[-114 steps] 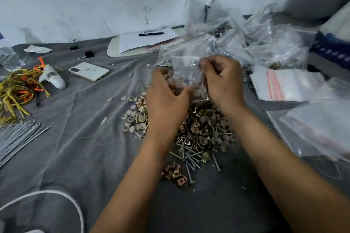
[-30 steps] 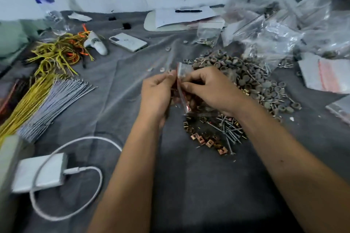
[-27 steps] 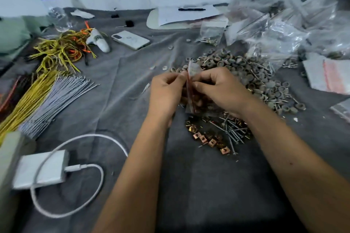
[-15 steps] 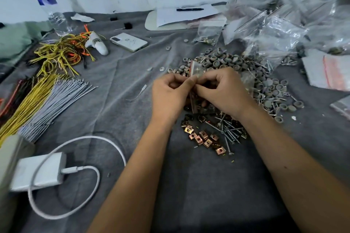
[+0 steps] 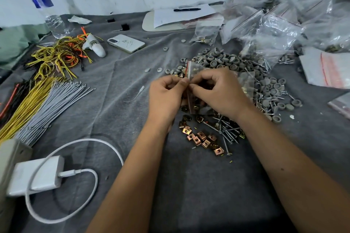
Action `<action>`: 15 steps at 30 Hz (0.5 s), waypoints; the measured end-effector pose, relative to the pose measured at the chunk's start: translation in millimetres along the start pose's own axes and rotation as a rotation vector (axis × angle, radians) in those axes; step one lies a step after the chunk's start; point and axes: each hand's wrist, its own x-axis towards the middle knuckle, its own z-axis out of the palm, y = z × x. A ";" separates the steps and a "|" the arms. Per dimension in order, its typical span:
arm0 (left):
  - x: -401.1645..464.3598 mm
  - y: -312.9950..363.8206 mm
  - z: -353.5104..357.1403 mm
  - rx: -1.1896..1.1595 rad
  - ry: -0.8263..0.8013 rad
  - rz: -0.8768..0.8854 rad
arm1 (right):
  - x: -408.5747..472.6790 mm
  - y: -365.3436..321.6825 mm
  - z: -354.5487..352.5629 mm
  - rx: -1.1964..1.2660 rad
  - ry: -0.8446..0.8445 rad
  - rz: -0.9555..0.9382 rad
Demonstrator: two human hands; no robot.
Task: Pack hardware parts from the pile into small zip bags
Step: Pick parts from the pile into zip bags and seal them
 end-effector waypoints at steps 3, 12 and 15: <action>3.2 -2.5 -1.4 0.123 0.008 0.057 | 0.2 -1.2 -0.3 -0.006 0.016 0.000; 2.2 7.4 -14.5 0.650 0.154 0.418 | 3.4 3.6 -11.7 -0.248 0.381 0.104; -9.0 12.1 -8.6 0.653 0.188 0.510 | 2.3 1.8 -9.0 -0.284 0.482 0.041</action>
